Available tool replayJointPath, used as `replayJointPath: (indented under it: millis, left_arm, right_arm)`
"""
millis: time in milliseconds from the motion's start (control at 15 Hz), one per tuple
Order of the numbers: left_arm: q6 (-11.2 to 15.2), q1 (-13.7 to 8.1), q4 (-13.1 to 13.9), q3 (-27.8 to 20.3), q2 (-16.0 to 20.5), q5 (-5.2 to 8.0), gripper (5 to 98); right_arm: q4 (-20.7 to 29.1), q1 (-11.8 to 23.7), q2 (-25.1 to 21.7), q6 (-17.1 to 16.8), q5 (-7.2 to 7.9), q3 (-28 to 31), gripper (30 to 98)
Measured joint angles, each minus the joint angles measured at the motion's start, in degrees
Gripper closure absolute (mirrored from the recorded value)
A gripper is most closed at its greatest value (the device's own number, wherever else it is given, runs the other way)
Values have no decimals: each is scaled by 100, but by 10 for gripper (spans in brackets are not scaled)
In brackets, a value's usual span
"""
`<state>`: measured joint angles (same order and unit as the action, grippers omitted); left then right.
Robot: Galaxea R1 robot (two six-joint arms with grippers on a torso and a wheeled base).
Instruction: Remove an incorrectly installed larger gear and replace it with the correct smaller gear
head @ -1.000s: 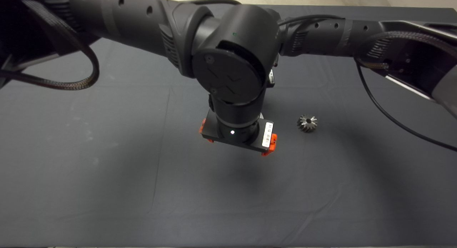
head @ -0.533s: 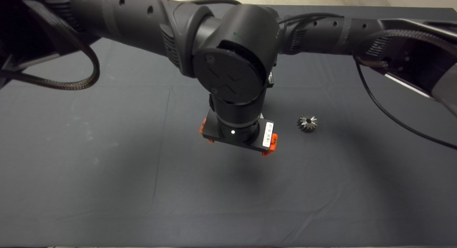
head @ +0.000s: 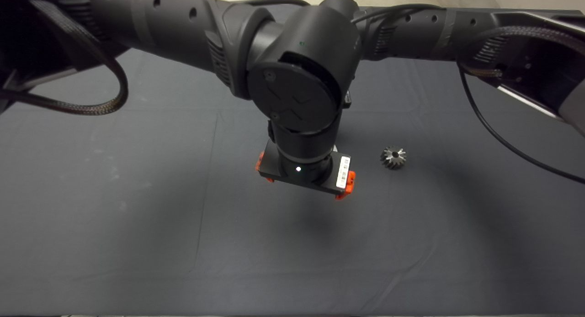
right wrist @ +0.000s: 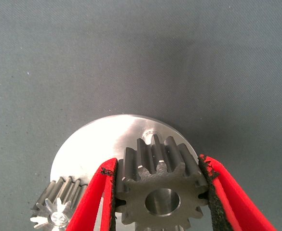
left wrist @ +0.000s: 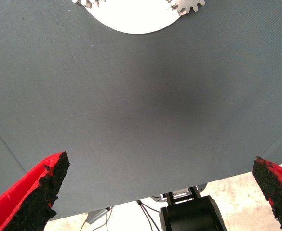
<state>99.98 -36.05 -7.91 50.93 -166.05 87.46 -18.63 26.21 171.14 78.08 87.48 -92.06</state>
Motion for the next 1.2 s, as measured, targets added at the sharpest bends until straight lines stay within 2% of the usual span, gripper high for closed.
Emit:
replayJointPath:
  millis: [200,667,1200]
  left_arm:
    - [0,0,0,0,0,0,60]
    - [0,0,0,-2,0,0,60]
    - [0,0,0,0,-2,0,60]
  right_arm:
    - [5,-13,0,-2,2,0,928]
    - [-36,-304,5,-5,2,-7,928]
    - [-83,-317,16,-27,17,-11,927]
